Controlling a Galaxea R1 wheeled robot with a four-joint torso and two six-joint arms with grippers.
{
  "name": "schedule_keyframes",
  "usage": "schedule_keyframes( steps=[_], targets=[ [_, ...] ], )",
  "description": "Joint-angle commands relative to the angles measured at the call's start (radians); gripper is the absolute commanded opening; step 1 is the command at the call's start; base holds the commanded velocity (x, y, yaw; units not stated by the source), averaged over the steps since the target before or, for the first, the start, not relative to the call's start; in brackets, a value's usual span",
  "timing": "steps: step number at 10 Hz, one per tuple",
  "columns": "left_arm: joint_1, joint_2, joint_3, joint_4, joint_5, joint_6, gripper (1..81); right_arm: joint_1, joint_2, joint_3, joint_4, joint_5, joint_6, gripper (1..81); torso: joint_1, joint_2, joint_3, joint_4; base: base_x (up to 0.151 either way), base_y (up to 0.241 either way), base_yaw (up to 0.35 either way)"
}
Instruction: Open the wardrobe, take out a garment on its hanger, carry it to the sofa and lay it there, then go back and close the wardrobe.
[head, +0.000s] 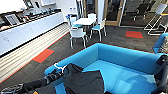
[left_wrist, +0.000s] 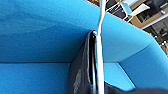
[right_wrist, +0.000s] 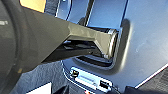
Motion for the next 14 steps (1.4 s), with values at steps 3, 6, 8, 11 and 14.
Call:
schedule_keyframes(
  steps=[3, 6, 8, 11, 14],
  targets=[
    [-0.083, -0.005, 0.033, 0.057, -0.017, 0.014, 81.1, -0.009, 0.012, 0.003, -0.017, -0.057, -0.003, 81.1, 0.0, 0.0, 0.0, 0.0, 0.0, 0.0, 0.0],
    [0.083, -0.034, 0.188, 0.26, -0.026, 0.014, 81.1, -0.01, 0.012, -0.012, -0.003, -0.046, -0.002, 81.1, 0.0, 0.0, 0.0, 0.0, 0.0, 0.0, 0.0],
    [0.245, -0.074, 0.279, 0.438, -0.106, 0.014, 81.1, -0.006, 0.014, -0.012, 0.0, -0.045, 0.002, 81.1, 0.0, 0.0, 0.0, 0.0, 0.0, 0.0, 0.0],
    [0.47, -0.082, 0.288, 0.652, -0.117, 0.013, 81.1, -0.004, 0.014, -0.02, -0.001, -0.045, 0.002, 81.1, 0.0, 0.0, 0.01, 0.0, 0.0, 0.0, 0.0],
    [0.662, -0.028, 0.179, 0.742, -0.115, 0.013, 81.1, 0.004, 0.029, -0.035, -0.009, -0.045, 0.007, 81.1, -0.001, -0.001, 0.035, 0.0, 0.0, 0.0, 0.0]
  ],
)
